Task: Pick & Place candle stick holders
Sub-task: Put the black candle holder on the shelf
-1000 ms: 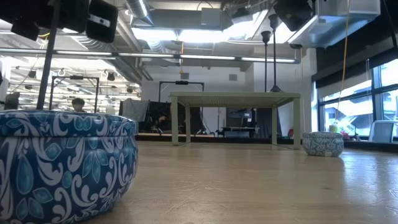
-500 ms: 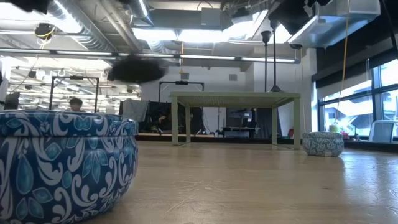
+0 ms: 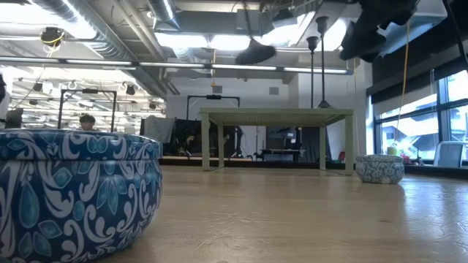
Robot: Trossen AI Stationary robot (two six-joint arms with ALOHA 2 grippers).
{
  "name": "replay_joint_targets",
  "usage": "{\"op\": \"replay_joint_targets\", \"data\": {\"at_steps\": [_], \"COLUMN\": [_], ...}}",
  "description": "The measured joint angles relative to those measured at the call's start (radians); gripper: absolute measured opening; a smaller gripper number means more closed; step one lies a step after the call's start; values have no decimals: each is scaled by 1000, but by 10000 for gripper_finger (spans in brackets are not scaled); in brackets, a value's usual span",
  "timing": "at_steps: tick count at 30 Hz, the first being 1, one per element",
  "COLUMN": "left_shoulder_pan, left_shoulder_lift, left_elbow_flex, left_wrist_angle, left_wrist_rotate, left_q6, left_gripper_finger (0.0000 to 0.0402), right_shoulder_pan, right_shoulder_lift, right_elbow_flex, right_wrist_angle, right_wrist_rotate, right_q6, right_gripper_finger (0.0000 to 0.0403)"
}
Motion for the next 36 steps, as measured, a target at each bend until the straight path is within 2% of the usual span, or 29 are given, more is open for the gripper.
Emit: {"op": "replay_joint_targets", "data": {"at_steps": [9,13,15,20,25,30,36], "left_shoulder_pan": [241,344,391,485,552,597,613], "left_shoulder_lift": [247,341,389,515,621,703,761], "left_elbow_flex": [281,359,388,445,492,568,601], "left_wrist_angle": [-14,6,35,131,241,251,249], "left_wrist_rotate": [194,239,293,399,427,429,435], "left_q6": [-95,-98,-108,-206,-225,-283,-314], "left_gripper_finger": [37,37,37,37,38,38,38], "right_shoulder_pan": [0,0,0,0,0,0,0], "right_shoulder_lift": [0,0,0,0,0,0,0], "right_elbow_flex": [0,0,0,0,0,0,0], "right_wrist_angle": [-7,-7,-6,-7,-6,-6,-6], "right_wrist_rotate": [10,10,11,10,10,10,10], "right_q6": [8,8,8,7,7,7,7], "right_gripper_finger": [236,236,236,236,236,236,236]}}
